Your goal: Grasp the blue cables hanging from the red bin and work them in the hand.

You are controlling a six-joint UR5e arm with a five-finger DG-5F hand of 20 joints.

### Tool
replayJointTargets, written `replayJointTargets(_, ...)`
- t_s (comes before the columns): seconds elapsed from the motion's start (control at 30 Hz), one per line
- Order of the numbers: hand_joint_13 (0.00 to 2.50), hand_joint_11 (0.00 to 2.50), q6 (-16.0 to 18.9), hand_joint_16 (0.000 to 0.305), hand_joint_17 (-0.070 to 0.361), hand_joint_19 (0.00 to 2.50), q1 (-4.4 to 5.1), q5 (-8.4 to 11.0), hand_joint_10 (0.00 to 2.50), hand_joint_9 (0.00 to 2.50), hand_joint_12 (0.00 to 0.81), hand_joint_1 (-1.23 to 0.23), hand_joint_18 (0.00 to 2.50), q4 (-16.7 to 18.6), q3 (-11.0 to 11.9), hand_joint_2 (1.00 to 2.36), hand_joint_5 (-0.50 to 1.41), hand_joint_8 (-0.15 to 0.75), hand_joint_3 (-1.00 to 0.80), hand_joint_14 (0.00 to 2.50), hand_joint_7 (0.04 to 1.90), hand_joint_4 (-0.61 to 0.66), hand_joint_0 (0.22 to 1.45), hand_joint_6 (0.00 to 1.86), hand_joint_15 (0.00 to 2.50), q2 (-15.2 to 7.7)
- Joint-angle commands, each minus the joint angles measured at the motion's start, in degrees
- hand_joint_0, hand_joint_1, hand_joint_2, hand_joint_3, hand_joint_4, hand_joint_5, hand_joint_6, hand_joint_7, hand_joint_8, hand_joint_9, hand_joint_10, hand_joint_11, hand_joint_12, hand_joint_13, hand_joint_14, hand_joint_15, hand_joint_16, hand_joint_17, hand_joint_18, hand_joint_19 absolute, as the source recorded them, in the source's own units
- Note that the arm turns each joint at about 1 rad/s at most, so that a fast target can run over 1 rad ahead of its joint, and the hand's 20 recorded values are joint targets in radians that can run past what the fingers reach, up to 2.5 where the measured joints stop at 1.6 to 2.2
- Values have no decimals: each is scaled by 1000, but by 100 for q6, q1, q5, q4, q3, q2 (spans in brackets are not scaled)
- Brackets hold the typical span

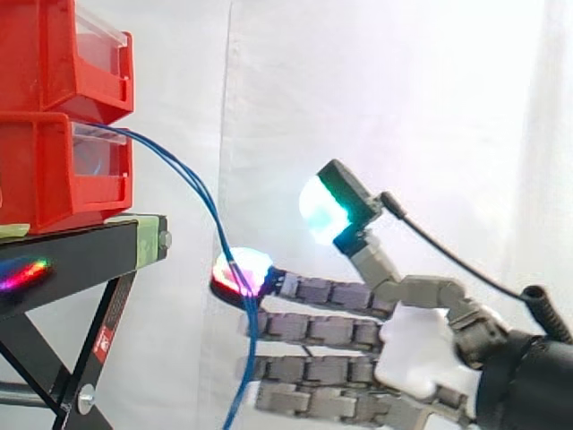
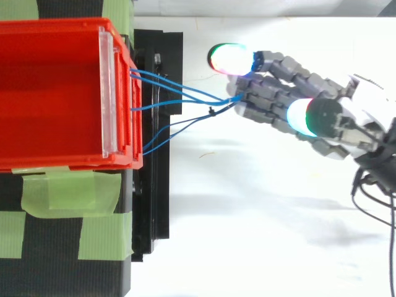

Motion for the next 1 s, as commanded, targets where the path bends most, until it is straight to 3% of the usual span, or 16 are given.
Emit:
replayJointTargets(0.0, 0, 150, 148, 68, 153, 223, -33, -199, 3, 242, 365, -576, 0, 8, 277, 1002, -128, 211, -925, 6, 714, 246, 797, 7, 238, -201)
replayJointTargets(0.1, 0, 170, 165, 68, 153, 222, -85, -339, 3, 243, 366, -577, 0, -238, 356, 1002, -126, 212, -924, 6, 712, 244, 797, 7, 240, -192)
replayJointTargets(0.27, 0, 171, 104, 68, 152, 226, -129, -542, 4, 253, 368, -577, 0, -195, 409, 1002, -122, 220, -923, 6, 712, 248, 797, 7, 240, -201)
replayJointTargets(0.7, 0, 166, 200, 69, 155, 220, -156, -586, 4, 245, 370, -571, 0, -309, 409, 1001, -122, 233, -967, 6, 714, 249, 772, 7, 245, -201)
replayJointTargets(0.97, 0, 163, 200, 70, 158, 212, -208, -832, 4, 232, 373, -564, 0, -353, 400, 1001, -129, 237, -986, 6, 715, 244, 752, 7, 239, -201)
